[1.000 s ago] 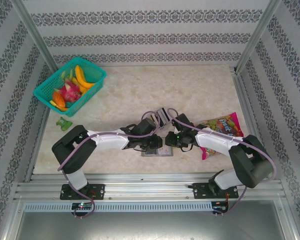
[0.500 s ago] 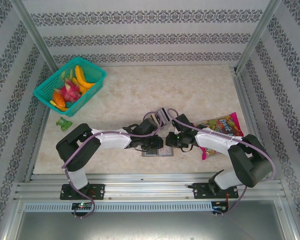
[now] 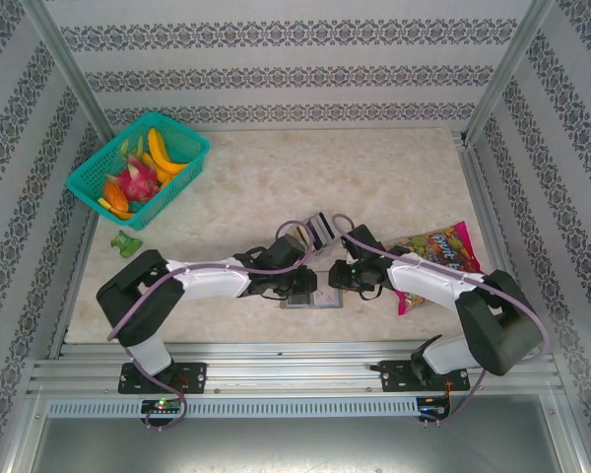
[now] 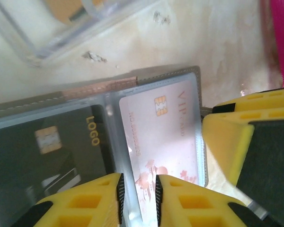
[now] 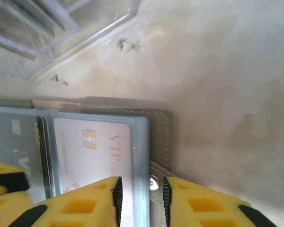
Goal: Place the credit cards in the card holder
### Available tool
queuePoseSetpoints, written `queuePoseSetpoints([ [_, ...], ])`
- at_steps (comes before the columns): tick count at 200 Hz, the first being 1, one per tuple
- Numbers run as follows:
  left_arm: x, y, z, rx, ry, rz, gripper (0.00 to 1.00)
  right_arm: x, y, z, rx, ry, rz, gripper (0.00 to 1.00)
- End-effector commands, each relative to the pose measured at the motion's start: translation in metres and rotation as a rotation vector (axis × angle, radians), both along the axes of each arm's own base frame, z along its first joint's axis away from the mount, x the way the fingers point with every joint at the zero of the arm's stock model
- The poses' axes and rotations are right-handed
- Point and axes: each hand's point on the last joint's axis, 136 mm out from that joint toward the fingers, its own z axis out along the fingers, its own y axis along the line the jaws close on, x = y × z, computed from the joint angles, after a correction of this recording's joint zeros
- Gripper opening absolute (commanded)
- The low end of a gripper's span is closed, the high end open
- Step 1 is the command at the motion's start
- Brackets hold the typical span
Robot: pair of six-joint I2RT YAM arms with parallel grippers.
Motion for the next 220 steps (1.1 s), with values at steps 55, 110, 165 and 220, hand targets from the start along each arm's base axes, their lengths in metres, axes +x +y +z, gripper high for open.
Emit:
queuePoseSetpoints([
  [55,0.049,0.058,0.029,-0.102,-0.024,0.248,0.41,0.052,0.013,0.072,-0.097,-0.233,0.134,0.33],
  [110,0.105,0.045,0.048,-0.253,0.009,0.297,0.51,0.091,0.030,0.078,-0.369,-0.287,0.263,0.35],
  [165,0.128,0.045,0.025,-0.262,0.089,0.364,0.51,0.114,0.043,0.071,-0.432,-0.281,0.314,0.37],
  [220,0.131,0.050,0.010,-0.237,0.115,0.379,0.51,0.115,0.051,0.062,-0.425,-0.260,0.339,0.39],
])
